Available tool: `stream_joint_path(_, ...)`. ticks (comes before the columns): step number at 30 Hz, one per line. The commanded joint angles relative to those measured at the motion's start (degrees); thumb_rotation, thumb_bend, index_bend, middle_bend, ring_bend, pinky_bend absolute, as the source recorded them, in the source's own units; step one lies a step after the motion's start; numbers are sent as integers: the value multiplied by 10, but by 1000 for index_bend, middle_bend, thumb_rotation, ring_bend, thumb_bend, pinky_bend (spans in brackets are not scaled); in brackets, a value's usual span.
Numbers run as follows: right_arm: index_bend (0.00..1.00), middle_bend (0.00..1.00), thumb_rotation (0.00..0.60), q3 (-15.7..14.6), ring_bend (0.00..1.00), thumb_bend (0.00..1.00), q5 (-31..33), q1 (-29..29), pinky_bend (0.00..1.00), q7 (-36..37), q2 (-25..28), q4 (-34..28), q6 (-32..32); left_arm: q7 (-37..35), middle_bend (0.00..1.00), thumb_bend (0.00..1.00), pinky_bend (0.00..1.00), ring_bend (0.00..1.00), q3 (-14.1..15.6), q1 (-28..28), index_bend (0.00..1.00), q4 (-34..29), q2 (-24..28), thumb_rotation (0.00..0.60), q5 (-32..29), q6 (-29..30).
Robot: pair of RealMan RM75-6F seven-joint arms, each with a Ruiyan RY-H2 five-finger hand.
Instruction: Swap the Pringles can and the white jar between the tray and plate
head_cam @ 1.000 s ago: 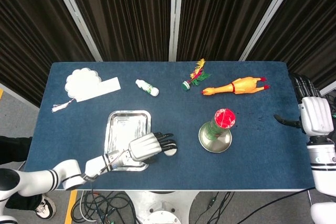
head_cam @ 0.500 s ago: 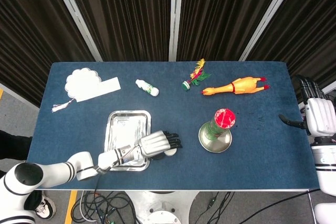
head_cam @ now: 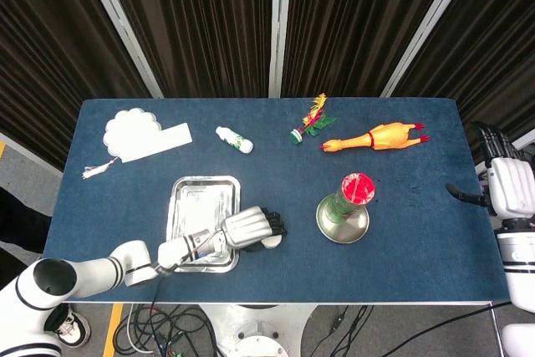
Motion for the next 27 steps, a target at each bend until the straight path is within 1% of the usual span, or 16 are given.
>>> stream_joint_path(1, 0, 50, 600, 1, 0, 70, -1, 1, 142, -1, -1, 0, -1, 1, 325, 356, 484, 273, 2, 0, 327, -1, 0, 600, -2, 4)
stream_joint_path(5, 0, 51, 600, 3, 0, 71, 3, 1, 142, -7, -2, 0, -2, 4, 363, 359, 516, 308, 5, 1, 379, 0, 0, 600, -3, 14)
stream_joint_path(10, 0, 52, 600, 7, 0, 71, 7, -2, 142, -10, -2, -2, 1, 11, 377, 359, 531, 322, 8, 6, 397, -6, 4, 600, -2, 34)
stream_joint_path(13, 0, 52, 600, 9, 0, 71, 7, -4, 142, -9, 2, -3, 2, 24, 378, 360, 531, 322, 12, 17, 397, -26, 23, 600, -2, 53)
stream_joint_path(16, 0, 53, 600, 9, 0, 71, 5, -5, 142, -9, 5, -6, 3, 43, 378, 359, 531, 322, 22, 37, 398, -59, 57, 600, -6, 72)
stream_joint_path(20, 0, 55, 600, 8, 0, 71, 1, -6, 142, -12, 5, -10, 4, 68, 378, 359, 531, 323, 44, 72, 397, -88, 104, 600, -18, 88)
stream_joint_path(23, 0, 55, 600, 8, 0, 71, -2, -5, 142, -17, 1, -13, 4, 69, 378, 360, 530, 323, 51, 95, 397, -86, 121, 600, -41, 84)
stream_joint_path(27, 0, 55, 600, 8, 0, 73, -4, -1, 142, -26, -3, -18, 2, 59, 378, 358, 530, 322, 45, 114, 390, -61, 120, 600, -66, 84)
